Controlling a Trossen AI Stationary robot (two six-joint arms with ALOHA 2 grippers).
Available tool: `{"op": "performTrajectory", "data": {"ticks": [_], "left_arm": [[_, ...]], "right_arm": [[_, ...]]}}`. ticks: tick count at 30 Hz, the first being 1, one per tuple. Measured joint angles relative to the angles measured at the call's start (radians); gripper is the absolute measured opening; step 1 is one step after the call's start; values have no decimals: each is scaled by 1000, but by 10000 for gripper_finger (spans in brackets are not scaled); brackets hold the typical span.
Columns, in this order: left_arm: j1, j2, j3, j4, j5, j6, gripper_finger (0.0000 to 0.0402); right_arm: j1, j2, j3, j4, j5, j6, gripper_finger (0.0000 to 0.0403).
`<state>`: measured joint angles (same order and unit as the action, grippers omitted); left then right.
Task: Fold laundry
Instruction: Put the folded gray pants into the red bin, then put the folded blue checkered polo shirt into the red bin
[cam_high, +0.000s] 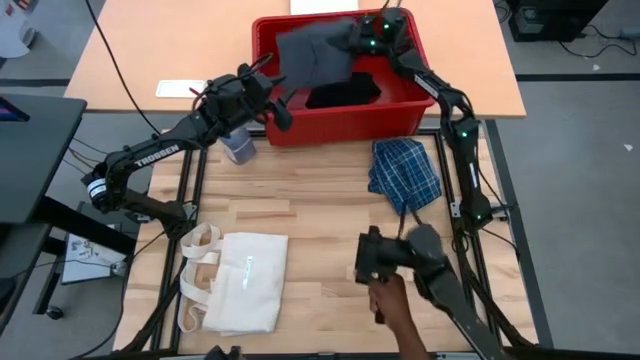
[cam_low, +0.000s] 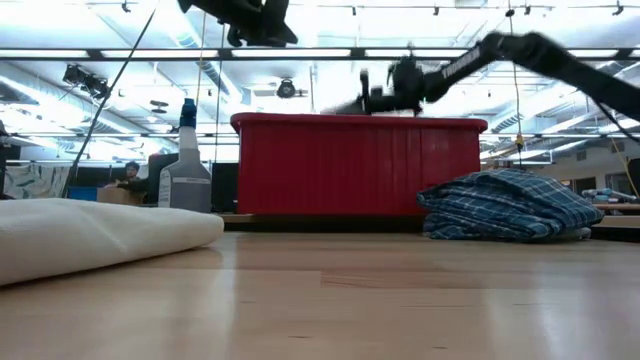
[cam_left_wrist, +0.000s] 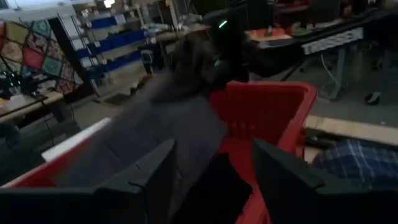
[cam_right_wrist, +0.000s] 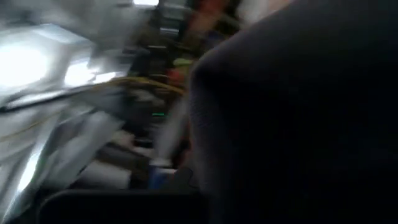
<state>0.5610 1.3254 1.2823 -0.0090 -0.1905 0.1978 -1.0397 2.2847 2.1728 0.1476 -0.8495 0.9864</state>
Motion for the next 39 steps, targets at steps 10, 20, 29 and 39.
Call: {"op": "performTrajectory", "data": {"ticks": [10, 20, 29, 39], "left_arm": [[0, -39, 0, -129, 0, 4, 210], [6, -51, 0, -143, 0, -4, 210], [2, -50, 0, -279, 3, -84, 210], [-30, -50, 0, -300, 152, -143, 210]], "right_arm": [[-58, 60, 14, -603, 37, -263, 118], [-87, 54, 49, -863, 22, -222, 289], [-82, -14, 165, -1087, 299, -381, 298], [-75, -235, 160, -1092, 597, -478, 274]]}}
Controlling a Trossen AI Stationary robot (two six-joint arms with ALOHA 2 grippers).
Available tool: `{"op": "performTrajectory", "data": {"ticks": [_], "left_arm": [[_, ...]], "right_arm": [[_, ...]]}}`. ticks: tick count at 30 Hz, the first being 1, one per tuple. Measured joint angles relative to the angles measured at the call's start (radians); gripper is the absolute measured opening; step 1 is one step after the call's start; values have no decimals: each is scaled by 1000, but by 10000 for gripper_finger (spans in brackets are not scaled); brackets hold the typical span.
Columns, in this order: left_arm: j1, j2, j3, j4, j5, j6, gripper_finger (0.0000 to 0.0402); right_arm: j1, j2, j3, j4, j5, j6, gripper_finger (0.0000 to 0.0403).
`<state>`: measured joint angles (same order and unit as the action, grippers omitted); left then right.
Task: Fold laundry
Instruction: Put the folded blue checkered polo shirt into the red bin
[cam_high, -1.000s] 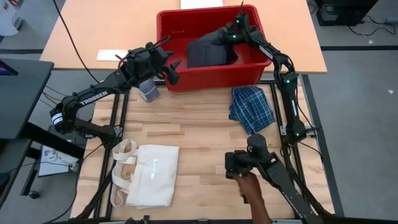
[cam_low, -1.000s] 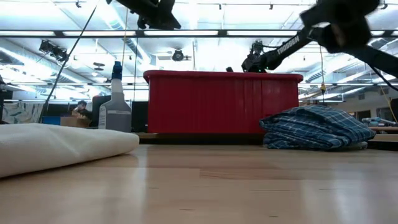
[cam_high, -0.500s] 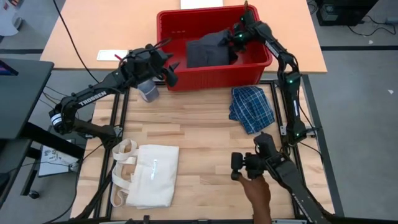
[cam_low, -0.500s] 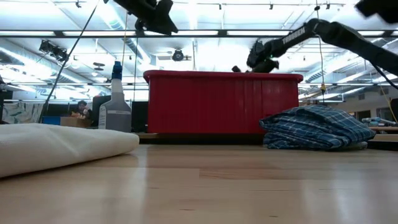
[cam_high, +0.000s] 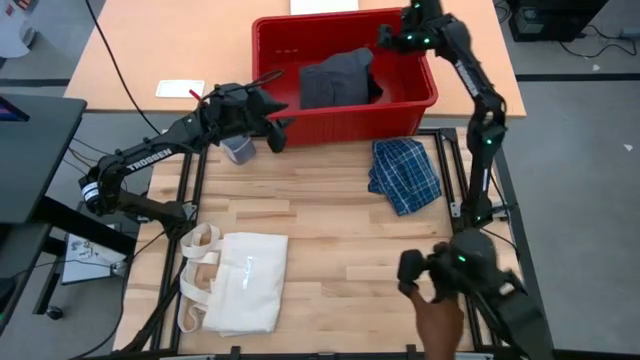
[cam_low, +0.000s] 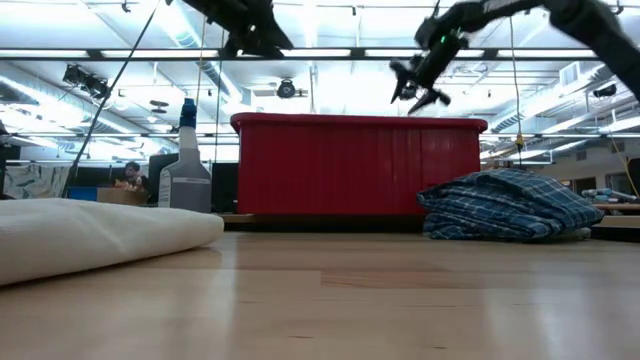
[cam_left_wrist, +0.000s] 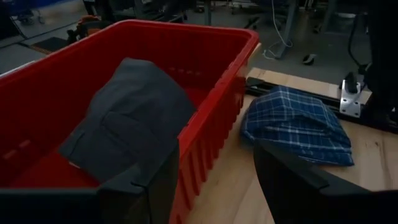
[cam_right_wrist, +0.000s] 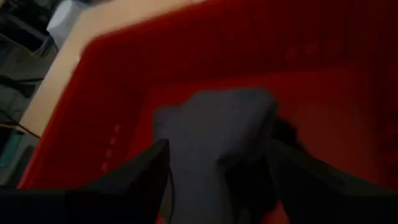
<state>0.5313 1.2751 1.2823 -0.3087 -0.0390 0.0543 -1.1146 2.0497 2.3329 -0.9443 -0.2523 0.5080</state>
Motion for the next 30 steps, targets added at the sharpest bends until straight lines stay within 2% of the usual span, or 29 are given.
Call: {"op": "performTrajectory", "data": {"ticks": [4, 9, 15, 18, 30], "left_arm": [[-8, 0, 0, 13, -1, 0, 210], [-13, 1, 0, 29, -2, -41, 210], [-38, 45, 0, 45, 53, -54, 210], [-66, 102, 0, 93, 99, -67, 210], [-194, 314, 0, 310, 115, -195, 210]], "right_arm": [[4, -80, 1, -36, 83, -94, 272], [-2, -162, 1, -195, 142, -192, 272], [40, -209, 0, -493, 139, -350, 272], [62, -227, 0, -585, 126, -404, 272], [102, -296, -1, -626, 122, -480, 272]]}}
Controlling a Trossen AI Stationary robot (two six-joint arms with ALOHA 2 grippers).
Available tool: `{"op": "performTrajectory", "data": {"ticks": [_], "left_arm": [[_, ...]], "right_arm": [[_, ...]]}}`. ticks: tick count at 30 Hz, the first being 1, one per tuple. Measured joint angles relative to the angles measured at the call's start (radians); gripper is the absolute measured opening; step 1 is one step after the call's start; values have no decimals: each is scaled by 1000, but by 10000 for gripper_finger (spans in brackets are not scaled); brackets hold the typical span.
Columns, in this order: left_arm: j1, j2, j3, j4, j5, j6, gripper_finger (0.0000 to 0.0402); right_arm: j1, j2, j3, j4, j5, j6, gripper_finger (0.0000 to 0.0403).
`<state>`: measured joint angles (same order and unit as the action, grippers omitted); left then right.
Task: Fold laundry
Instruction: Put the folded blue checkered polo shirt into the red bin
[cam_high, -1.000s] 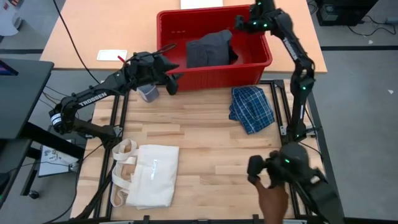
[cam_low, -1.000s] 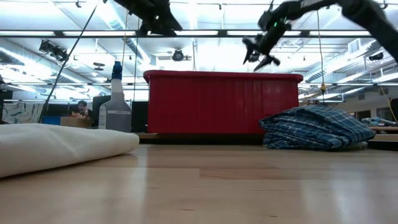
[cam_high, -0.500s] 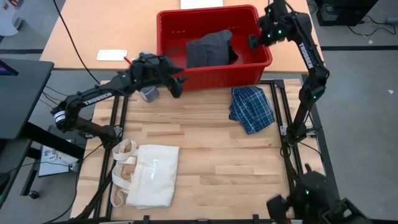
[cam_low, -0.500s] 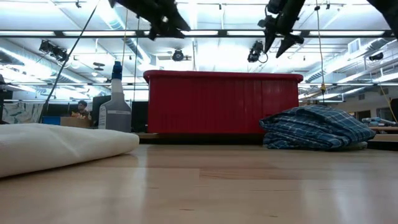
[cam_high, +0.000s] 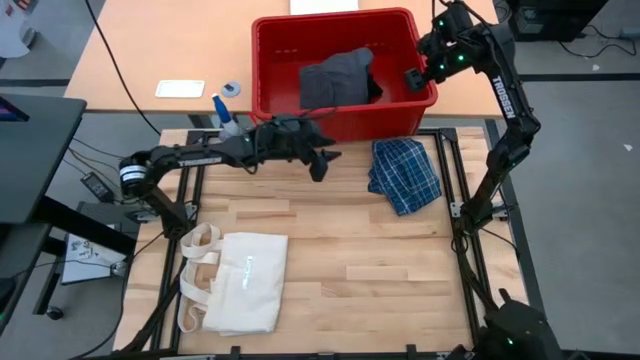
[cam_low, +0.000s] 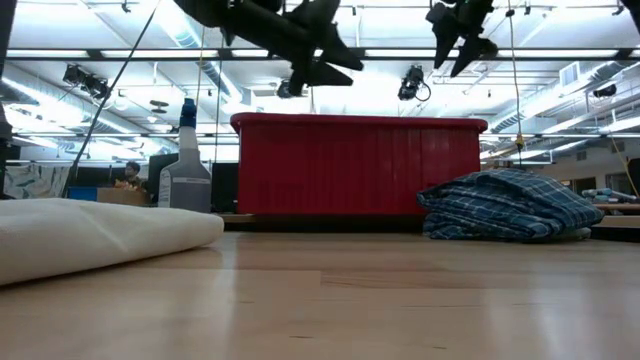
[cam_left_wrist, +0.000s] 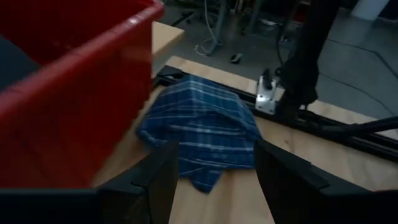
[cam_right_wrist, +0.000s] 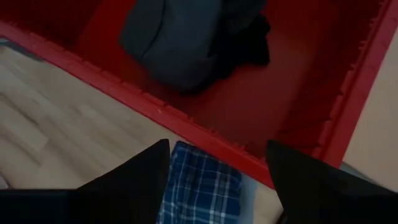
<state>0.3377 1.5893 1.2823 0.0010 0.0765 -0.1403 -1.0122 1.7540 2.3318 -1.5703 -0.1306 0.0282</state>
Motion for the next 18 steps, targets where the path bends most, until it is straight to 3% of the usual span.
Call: {"op": "performTrajectory", "data": {"ticks": [7, 18], "left_arm": [[-46, 42, 0, 57, 0, -39, 210], [-48, 42, 0, 129, -12, -85, 210]], "right_arm": [[-6, -87, -139, 23, -21, -40, 271], [-44, -529, -726, 398, -51, 31, 270]]}}
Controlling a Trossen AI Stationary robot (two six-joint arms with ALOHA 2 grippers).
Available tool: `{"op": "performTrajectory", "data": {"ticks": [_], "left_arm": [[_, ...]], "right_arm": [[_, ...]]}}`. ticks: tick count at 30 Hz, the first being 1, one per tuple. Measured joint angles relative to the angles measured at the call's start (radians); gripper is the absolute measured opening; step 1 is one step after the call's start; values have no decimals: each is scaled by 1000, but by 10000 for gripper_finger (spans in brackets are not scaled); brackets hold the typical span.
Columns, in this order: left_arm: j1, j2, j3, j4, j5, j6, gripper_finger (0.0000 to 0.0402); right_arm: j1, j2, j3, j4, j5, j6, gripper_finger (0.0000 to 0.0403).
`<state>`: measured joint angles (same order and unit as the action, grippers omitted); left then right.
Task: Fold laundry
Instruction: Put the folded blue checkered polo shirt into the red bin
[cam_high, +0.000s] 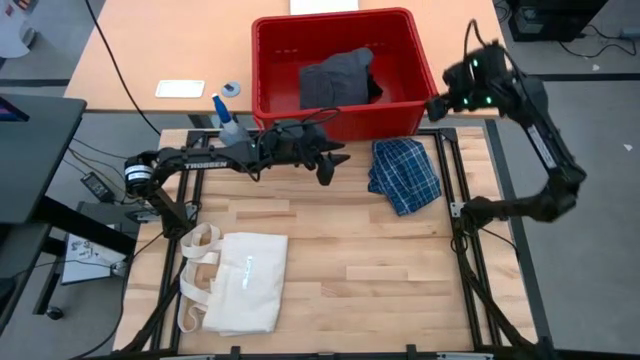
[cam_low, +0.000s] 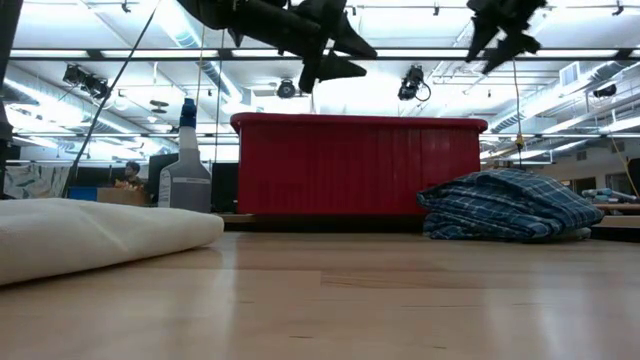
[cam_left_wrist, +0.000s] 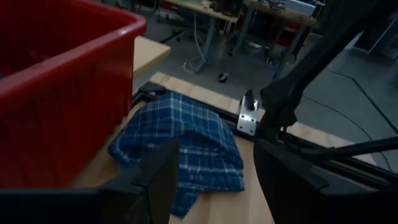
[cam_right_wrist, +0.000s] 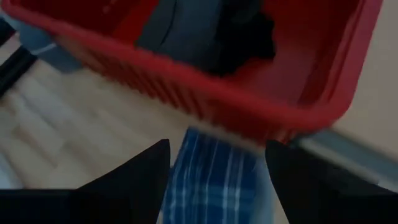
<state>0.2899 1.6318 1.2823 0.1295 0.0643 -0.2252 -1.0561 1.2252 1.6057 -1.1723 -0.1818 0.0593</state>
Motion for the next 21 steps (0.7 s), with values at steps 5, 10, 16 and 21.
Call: {"op": "performTrajectory", "data": {"ticks": [5, 10, 16, 21], "left_arm": [[-2, 19, 0, 42, 0, 37, 210], [-2, 82, 0, 121, 0, 59, 210], [-8, 139, 0, 208, 10, -4, 210], [-15, 170, -1, 207, 12, -7, 210]], "right_arm": [[-12, -142, -246, 21, -55, 79, 270], [-18, -232, -460, 24, -151, 166, 270], [1, -278, -591, 29, -172, 206, 276], [14, -264, -679, 141, -42, 170, 300]]}}
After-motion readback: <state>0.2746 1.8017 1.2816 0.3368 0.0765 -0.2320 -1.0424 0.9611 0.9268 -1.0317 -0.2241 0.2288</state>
